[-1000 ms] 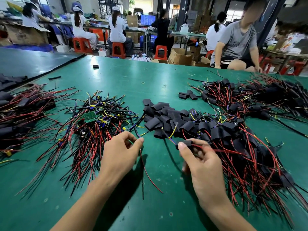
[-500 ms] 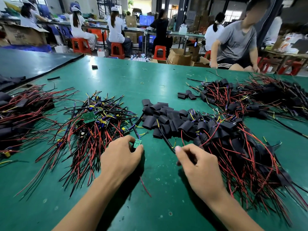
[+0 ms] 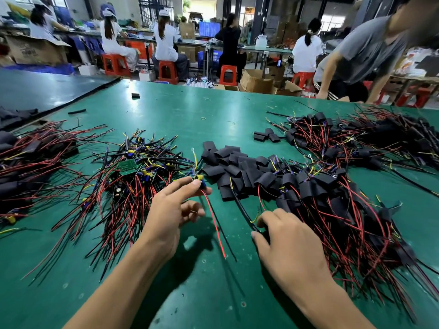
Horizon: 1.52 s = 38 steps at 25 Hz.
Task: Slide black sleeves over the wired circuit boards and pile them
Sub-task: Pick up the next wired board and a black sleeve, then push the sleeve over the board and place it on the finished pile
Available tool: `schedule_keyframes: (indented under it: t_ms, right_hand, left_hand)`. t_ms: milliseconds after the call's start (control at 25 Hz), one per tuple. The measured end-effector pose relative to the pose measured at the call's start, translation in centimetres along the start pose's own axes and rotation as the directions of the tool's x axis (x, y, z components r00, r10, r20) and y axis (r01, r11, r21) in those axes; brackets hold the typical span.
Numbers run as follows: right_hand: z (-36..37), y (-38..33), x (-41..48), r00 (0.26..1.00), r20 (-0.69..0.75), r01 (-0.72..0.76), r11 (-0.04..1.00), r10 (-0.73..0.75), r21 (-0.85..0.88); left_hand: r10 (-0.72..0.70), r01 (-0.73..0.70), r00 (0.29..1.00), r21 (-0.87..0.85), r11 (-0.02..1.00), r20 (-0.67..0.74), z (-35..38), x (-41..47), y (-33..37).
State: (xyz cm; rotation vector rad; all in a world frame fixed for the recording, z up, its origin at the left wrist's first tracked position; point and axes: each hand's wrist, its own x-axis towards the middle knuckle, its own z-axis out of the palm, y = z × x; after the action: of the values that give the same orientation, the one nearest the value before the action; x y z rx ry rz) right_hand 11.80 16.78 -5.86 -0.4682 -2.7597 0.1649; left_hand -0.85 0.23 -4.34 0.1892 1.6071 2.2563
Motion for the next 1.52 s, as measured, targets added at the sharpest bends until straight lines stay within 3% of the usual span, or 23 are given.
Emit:
schedule_keyframes:
  t_ms: [200, 280, 360, 440, 560, 680, 800, 880, 1080, 1280, 1400, 1520]
  right_hand:
    - [-0.5, 0.7, 0.3, 0.997, 0.017, -0.076, 0.997, 0.076, -0.032]
    - [-0.5, 0.9, 0.1, 0.997, -0.077, -0.006, 0.994, 0.015, 0.112]
    - [-0.2, 0.2, -0.1, 0.98, -0.157, 0.159, 0.953, -0.122, 0.258]
    - [0.8, -1.1, -0.3, 0.96, -0.131, 0.28, 0.879, -0.248, 0.385]
    - [3.2, -2.1, 0.0, 0.941, -0.015, 0.321, 0.873, -0.339, 0.366]
    - [4.2, -2.2, 0.6, 0.966, 0.083, 0.199, 0.905, -0.246, 0.375]
    - [4.6, -2.2, 1.9, 0.972, 0.079, 0.182, 0.922, -0.222, 0.341]
    - [4.8, -2.5, 3.3, 0.978, 0.04, 0.184, 0.936, -0.205, 0.299]
    - [4.9, -2.9, 4.3, 0.979, 0.101, 0.15, 0.959, -0.178, 0.239]
    - [3.7, -2.4, 1.6, 0.967, 0.037, 0.234, 0.938, -0.251, 0.258]
    - [3.6, -1.2, 0.0, 0.983, 0.036, 0.164, 0.955, -0.178, 0.248]
    - [3.2, -0.8, 0.0, 0.989, 0.013, 0.134, 0.924, -0.149, 0.358]
  left_hand:
    - [-0.096, 0.122, 0.966, -0.095, 0.988, 0.239, 0.2, -0.6, 0.3]
    - [-0.074, 0.101, 0.957, -0.08, 0.992, 0.281, 0.5, -1.0, 0.3]
    - [-0.036, 0.059, 0.965, -0.082, 0.995, 0.26, 0.6, -1.2, 0.5]
    - [-0.008, 0.036, 0.971, -0.112, 0.993, 0.238, 0.4, -1.1, 0.8]
    - [0.018, 0.038, 0.957, -0.187, 0.982, 0.289, 0.2, -1.1, 1.4]
    - [0.017, 0.023, 0.964, -0.148, 0.989, 0.265, 0.5, -1.2, 1.1]
    - [-0.019, 0.021, 0.998, -0.028, 0.999, 0.063, 0.9, -0.8, 0.3]
    - [-0.058, 0.057, 0.998, -0.052, 0.997, -0.029, 0.7, -0.4, 0.0]
    - [-0.164, 0.177, 0.984, -0.24, 0.954, 0.076, 0.4, 0.1, 0.1]
    - [-0.105, 0.119, 0.991, -0.185, 0.976, 0.082, 0.6, 0.0, -0.4]
    - [-0.076, 0.096, 0.993, -0.229, 0.969, 0.094, 0.6, 0.0, -0.4]
    - [-0.027, 0.057, 0.991, -0.233, 0.971, 0.133, 1.0, -0.4, -0.5]
